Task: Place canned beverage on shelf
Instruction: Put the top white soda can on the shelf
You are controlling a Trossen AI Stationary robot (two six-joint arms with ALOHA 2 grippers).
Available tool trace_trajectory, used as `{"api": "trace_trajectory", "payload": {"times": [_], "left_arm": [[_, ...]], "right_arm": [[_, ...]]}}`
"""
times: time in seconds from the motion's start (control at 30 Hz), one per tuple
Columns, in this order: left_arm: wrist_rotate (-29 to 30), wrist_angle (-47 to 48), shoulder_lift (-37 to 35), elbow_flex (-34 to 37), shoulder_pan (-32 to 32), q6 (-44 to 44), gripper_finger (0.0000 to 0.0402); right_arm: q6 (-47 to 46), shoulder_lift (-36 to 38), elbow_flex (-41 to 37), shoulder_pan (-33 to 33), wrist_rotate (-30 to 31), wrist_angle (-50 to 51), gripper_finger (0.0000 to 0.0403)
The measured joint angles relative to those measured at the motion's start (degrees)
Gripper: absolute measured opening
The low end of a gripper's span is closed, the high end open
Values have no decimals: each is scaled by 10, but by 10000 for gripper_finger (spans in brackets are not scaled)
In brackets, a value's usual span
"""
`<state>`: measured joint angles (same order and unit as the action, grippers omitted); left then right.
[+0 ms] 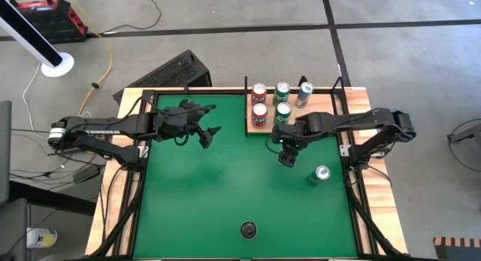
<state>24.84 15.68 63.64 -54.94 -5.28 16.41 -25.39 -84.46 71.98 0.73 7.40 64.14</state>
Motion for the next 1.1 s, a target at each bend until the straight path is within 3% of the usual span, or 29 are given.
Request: {"api": "trace_trajectory", "payload": {"times": [0.4, 0.67, 0.9, 1.1], "left_arm": [[17, 0, 0, 0, 0, 14, 384], [39, 0, 0, 0, 0, 15, 384], [44, -1, 0, 0, 0, 15, 384], [45, -2, 0, 0, 0, 21, 384]], "right_arm": [[24, -3, -1, -7, 5, 7, 364], [31, 10, -1, -2, 2, 28, 281], [52, 53, -1, 6, 2, 59, 278], [70, 119, -1, 56, 9, 141, 278]]}}
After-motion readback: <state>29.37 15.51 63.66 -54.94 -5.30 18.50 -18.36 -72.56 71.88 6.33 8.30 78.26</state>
